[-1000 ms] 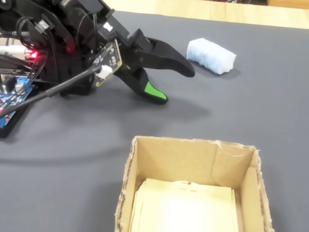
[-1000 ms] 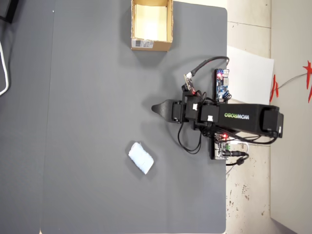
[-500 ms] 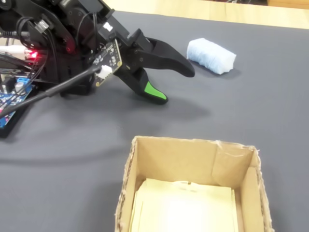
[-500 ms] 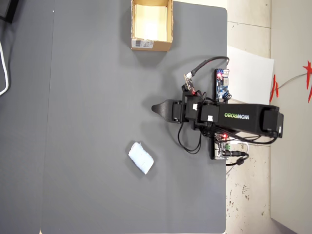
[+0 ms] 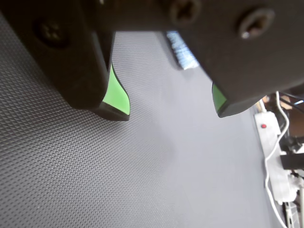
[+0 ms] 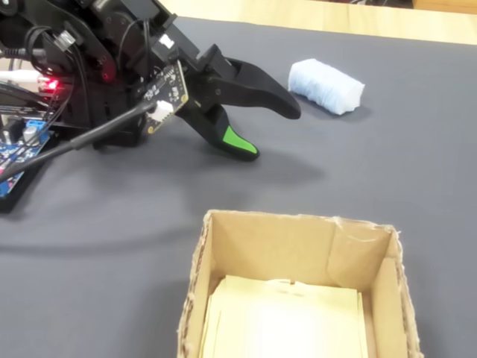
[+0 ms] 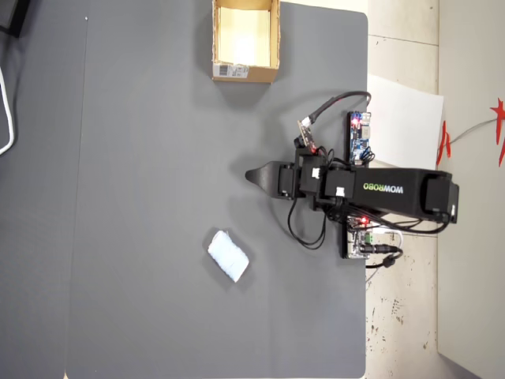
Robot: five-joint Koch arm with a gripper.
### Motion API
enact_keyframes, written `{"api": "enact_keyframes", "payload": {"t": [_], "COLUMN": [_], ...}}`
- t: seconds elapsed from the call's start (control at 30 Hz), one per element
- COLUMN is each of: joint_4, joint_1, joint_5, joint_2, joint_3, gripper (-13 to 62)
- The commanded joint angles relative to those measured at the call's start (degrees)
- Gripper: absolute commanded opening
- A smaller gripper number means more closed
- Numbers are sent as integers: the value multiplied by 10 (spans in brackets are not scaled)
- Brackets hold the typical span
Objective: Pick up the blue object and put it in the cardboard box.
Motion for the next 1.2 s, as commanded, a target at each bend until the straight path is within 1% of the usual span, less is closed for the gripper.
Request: {"api": "enact_keyframes", "payload": {"t": [0.0,0.3,0.67,0.87,1.03,1.17], "joint_4": [25,23,23,30,112,210], "joint_1": [0,-18,-91,-113,-142,-185], "joint_5": [18,74,209,265,313,315], "joint_2": [51,51,51,51,51,50], "joint_3": [23,22,18,-5,-62,-131], "gripper": [345,344,344,344,344,344]}}
